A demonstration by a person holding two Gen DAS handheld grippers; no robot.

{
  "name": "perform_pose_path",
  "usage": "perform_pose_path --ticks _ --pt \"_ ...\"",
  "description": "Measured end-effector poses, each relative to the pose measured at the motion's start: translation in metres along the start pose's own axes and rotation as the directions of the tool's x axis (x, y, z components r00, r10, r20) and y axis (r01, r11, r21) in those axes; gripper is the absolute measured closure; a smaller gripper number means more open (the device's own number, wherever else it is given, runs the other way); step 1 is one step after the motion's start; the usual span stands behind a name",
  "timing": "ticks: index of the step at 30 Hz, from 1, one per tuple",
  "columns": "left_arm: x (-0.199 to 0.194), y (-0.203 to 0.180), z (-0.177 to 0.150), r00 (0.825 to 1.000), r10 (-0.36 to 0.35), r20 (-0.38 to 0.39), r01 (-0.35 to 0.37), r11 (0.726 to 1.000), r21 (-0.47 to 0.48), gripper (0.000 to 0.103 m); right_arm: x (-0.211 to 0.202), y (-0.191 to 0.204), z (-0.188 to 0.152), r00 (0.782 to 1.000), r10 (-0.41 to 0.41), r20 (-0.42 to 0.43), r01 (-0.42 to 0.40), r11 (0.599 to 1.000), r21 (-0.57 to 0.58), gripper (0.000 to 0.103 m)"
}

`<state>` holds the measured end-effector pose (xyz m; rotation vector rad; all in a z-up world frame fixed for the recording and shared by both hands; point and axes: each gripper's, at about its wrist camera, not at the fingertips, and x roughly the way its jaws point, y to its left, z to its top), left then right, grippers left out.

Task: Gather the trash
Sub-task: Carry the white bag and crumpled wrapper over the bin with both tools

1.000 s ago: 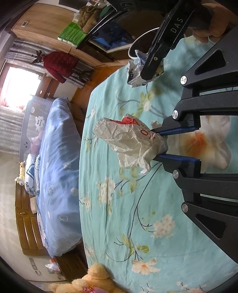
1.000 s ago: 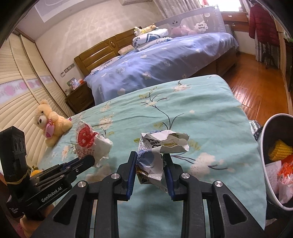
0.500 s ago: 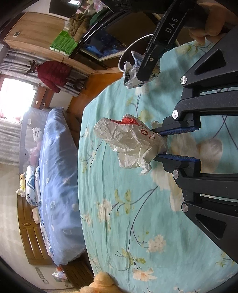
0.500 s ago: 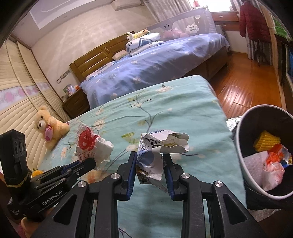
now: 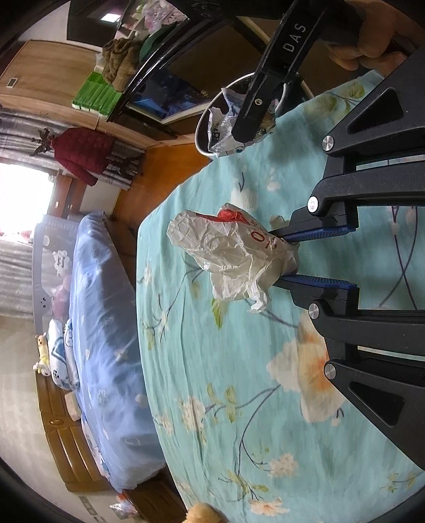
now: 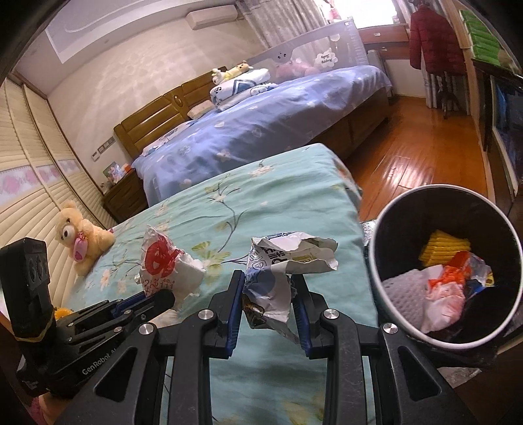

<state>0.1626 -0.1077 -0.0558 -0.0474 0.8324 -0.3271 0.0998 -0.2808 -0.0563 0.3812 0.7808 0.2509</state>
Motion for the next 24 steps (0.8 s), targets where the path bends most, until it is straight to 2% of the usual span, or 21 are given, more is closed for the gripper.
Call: perform_pose_path --ticks 24 --pt "0.010 -0.051 0.000 0.996 -0.081 -0.027 0.083 0.994 0.074 0.085 -0.037 -0.049 -0.002 0.997 -0.066 0.050 0.063 0.995 0.074 0.074"
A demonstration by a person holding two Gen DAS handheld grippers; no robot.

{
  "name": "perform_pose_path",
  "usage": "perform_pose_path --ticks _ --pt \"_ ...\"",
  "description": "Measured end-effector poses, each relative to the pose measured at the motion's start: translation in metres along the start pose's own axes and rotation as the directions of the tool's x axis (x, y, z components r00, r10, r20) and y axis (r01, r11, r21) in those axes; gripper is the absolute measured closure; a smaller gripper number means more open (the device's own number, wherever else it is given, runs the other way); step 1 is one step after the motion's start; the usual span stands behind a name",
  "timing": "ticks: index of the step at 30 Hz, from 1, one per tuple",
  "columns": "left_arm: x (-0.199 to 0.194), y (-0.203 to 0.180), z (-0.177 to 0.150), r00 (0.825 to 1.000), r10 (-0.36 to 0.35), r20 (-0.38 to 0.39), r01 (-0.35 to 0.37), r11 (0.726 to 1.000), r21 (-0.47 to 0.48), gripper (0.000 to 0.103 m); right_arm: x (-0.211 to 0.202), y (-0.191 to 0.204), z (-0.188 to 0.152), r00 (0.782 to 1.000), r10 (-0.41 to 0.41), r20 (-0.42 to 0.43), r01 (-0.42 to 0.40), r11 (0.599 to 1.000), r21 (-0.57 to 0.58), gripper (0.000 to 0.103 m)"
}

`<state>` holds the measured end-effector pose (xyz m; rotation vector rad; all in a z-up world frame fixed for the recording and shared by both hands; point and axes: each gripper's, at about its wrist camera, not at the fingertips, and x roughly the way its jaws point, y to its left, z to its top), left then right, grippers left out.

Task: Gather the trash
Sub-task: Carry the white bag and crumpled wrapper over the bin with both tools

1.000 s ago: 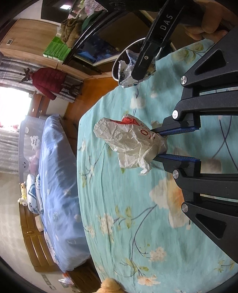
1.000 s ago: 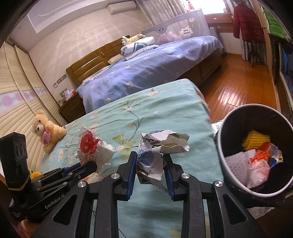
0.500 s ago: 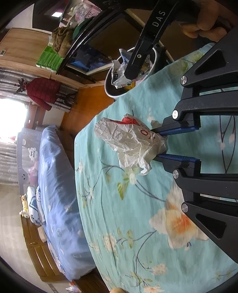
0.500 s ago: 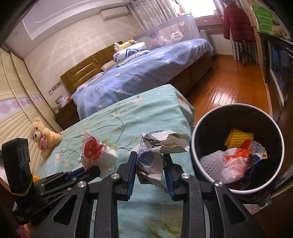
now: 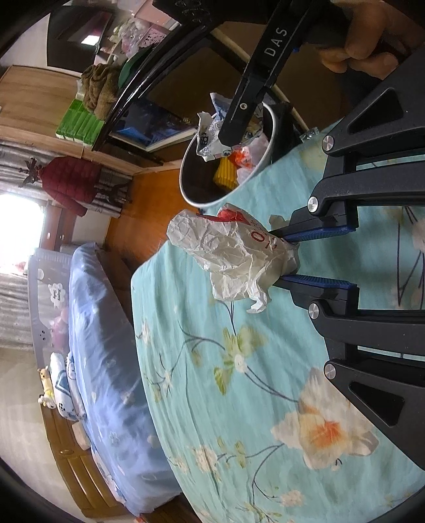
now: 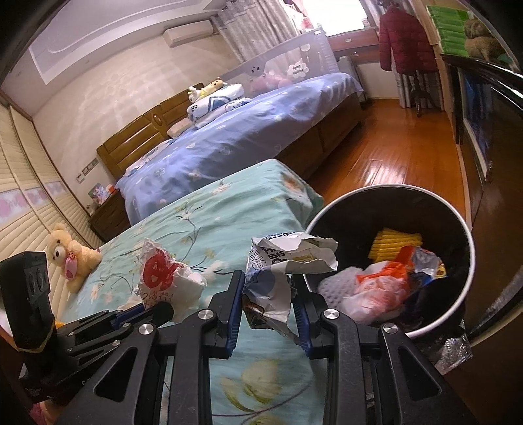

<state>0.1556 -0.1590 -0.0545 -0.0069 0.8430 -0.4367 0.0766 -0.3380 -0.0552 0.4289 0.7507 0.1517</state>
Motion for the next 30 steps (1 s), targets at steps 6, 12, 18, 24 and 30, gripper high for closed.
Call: perform_pose_path --ticks 6,12,18,24,30 --pt "0.006 -0.013 0.003 1.000 -0.026 -0.006 0.026 1.000 0.012 0.085 -0.007 -0.015 -0.001 1.000 -0.023 0.005 0.022 1.000 0.020 0.074" --pt "0.012 -0.025 0.006 0.999 -0.045 -0.013 0.046 0.999 0.025 0.085 -0.013 -0.030 -0.001 0.999 -0.045 0.012 0.044 0.998 0.041 0.074" --pt "0.018 -0.036 0.009 0.998 -0.064 -0.019 0.064 0.997 0.034 0.085 -0.016 -0.040 -0.001 0.998 -0.061 0.015 0.060 0.996 0.059 0.073" --pt "0.027 -0.043 0.014 0.997 -0.073 -0.025 0.074 0.996 0.044 0.084 -0.018 -0.050 0.000 0.997 -0.071 0.016 0.070 0.995 0.075 0.073" --pt "0.034 -0.052 0.016 0.996 -0.079 -0.029 0.081 0.996 0.050 0.084 -0.020 -0.058 0.002 0.996 -0.083 0.020 0.081 0.993 0.082 0.073"
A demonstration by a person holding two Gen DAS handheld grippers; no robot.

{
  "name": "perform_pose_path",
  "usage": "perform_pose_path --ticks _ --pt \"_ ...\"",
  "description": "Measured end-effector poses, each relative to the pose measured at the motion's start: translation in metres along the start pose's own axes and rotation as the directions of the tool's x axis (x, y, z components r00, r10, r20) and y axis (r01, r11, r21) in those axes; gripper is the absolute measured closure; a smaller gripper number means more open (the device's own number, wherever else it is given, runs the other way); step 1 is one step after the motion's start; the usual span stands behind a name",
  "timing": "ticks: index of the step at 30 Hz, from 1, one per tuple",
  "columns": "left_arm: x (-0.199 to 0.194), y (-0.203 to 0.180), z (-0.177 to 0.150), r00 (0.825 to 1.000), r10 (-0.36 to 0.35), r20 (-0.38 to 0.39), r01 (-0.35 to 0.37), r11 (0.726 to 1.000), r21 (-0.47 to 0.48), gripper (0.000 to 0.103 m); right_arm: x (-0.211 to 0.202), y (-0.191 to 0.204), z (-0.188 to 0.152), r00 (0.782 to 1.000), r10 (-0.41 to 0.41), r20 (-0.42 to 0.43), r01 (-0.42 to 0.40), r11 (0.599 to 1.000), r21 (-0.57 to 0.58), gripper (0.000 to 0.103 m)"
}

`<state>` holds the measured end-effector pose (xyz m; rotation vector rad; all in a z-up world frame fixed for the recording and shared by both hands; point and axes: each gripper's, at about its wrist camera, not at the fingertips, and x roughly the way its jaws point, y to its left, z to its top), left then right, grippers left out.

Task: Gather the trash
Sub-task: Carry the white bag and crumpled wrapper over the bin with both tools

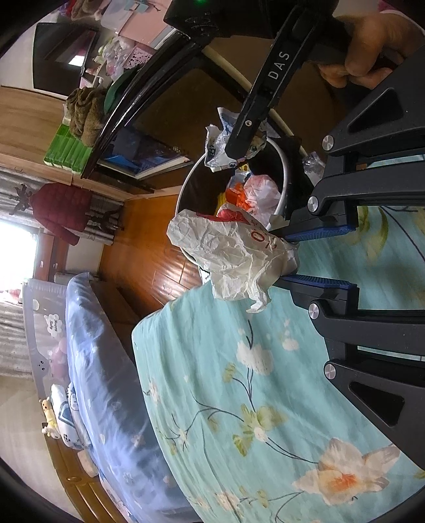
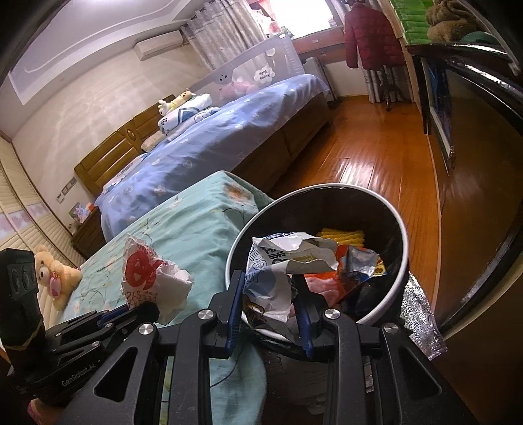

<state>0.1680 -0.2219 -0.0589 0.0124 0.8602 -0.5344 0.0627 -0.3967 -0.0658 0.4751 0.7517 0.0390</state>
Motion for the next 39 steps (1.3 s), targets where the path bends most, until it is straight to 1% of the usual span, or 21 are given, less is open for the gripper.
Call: perform_pose_path --ticks 11,19,32,39 --pt "0.017 -0.012 0.010 1.000 -0.008 -0.016 0.009 1.000 0.015 0.084 0.007 -0.014 0.007 1.000 -0.023 -0.010 0.023 1.000 0.012 0.073" --pt "0.027 -0.020 0.019 1.000 -0.010 -0.022 0.011 1.000 0.027 0.084 0.012 -0.014 0.014 0.999 -0.033 -0.013 0.033 0.999 0.000 0.073" --pt "0.035 -0.026 0.023 1.000 -0.010 -0.023 0.010 0.999 0.035 0.084 0.014 -0.016 0.021 0.999 -0.035 -0.016 0.035 0.999 0.005 0.072" --pt "0.040 -0.026 0.024 1.000 -0.010 -0.028 0.011 0.999 0.037 0.084 0.019 -0.024 0.028 0.999 -0.035 -0.025 0.035 0.999 0.014 0.071"
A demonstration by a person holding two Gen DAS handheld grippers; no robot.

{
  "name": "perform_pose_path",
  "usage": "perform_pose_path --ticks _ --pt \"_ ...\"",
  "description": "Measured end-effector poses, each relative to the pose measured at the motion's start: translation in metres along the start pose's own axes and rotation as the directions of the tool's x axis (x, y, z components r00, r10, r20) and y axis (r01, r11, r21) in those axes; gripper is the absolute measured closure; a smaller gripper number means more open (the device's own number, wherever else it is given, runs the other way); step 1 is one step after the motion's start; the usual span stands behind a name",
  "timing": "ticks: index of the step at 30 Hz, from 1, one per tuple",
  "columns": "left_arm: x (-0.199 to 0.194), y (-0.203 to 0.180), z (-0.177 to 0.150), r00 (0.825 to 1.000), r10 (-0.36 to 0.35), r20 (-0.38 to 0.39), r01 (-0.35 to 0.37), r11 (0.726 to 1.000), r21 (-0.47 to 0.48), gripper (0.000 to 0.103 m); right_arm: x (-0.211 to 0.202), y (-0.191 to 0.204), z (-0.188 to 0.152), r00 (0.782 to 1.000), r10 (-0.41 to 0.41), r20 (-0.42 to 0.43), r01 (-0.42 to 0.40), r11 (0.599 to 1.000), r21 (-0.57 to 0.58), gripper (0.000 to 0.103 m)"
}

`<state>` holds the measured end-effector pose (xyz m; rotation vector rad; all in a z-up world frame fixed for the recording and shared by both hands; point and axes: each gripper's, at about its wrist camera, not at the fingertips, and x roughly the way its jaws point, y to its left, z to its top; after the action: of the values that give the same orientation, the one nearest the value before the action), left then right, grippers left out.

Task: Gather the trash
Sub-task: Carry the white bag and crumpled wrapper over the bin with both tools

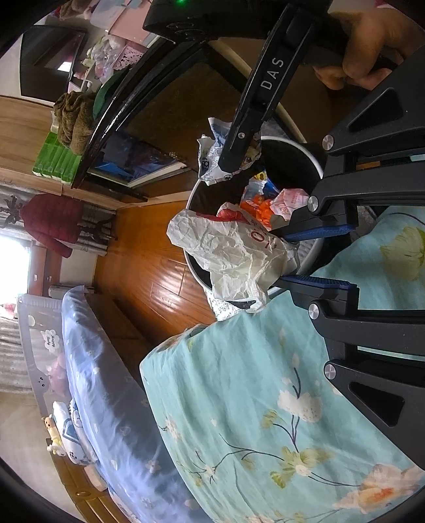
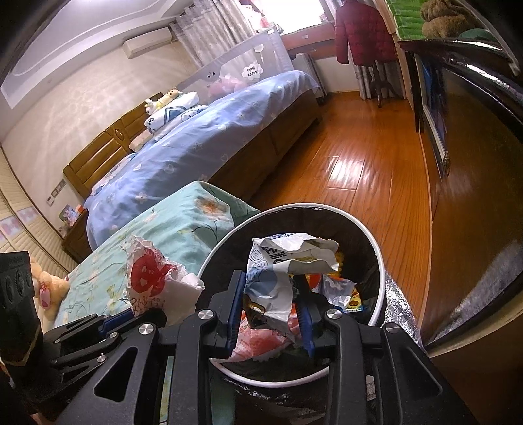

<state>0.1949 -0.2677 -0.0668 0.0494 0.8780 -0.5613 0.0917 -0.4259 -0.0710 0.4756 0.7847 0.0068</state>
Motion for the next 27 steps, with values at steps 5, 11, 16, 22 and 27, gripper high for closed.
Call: perform_pose_path --ticks 5,11,16,22,27 --pt "0.003 -0.002 0.002 1.000 0.004 -0.003 -0.004 1.000 0.000 0.084 0.002 -0.003 0.002 1.000 0.000 0.001 0.000 1.000 0.007 0.071" --pt "0.006 -0.003 0.005 1.000 0.005 -0.007 -0.005 1.000 0.003 0.084 0.003 -0.004 0.004 1.000 0.000 -0.004 0.000 1.000 0.011 0.071" --pt "0.009 -0.005 0.006 1.000 0.006 -0.008 -0.006 1.000 0.006 0.084 0.004 -0.006 0.006 1.000 -0.005 -0.014 0.005 1.000 0.009 0.071" --pt "0.012 -0.006 0.008 1.000 0.007 -0.013 -0.007 1.000 0.007 0.084 0.009 -0.005 0.009 1.000 -0.004 -0.024 0.005 1.000 0.008 0.071" --pt "0.015 -0.008 0.011 1.000 0.010 -0.016 -0.010 1.000 0.007 0.084 0.011 -0.006 0.010 1.000 -0.002 -0.030 0.003 1.000 0.013 0.071"
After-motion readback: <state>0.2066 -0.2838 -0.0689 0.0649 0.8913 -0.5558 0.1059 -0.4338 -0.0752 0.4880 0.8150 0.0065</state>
